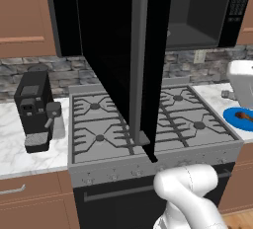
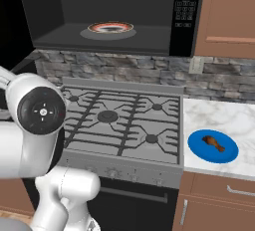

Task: Pick the chicken drumstick from the counter and place it in the microwave. Then turn on the microwave.

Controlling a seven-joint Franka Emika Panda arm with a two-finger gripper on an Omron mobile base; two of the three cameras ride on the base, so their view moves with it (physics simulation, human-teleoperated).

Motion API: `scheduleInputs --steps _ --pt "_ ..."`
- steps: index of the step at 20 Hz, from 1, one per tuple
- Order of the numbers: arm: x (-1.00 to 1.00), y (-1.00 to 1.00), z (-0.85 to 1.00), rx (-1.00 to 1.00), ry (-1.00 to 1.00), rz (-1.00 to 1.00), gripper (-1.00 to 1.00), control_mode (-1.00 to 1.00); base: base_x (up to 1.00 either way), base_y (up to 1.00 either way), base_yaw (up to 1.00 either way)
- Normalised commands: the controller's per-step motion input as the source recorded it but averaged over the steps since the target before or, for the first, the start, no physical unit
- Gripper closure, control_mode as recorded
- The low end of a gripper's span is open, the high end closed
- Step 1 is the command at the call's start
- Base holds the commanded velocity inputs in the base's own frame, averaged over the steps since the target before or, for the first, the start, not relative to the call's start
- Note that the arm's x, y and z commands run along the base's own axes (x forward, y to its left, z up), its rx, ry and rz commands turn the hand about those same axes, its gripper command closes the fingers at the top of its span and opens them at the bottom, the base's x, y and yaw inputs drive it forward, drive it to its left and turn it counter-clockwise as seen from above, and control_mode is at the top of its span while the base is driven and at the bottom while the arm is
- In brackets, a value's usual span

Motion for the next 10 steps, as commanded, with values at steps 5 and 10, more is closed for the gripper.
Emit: scheduleInputs --steps 5,10 --pt "0.01 -0.37 0.0 -0.32 0.0 0.0 -1.0 -1.0 0.0 0.0 0.0" --pt "0.04 -0.34 0.0 -0.44 0.01 0.0 -1.0 -1.0 0.0 0.0 0.0"
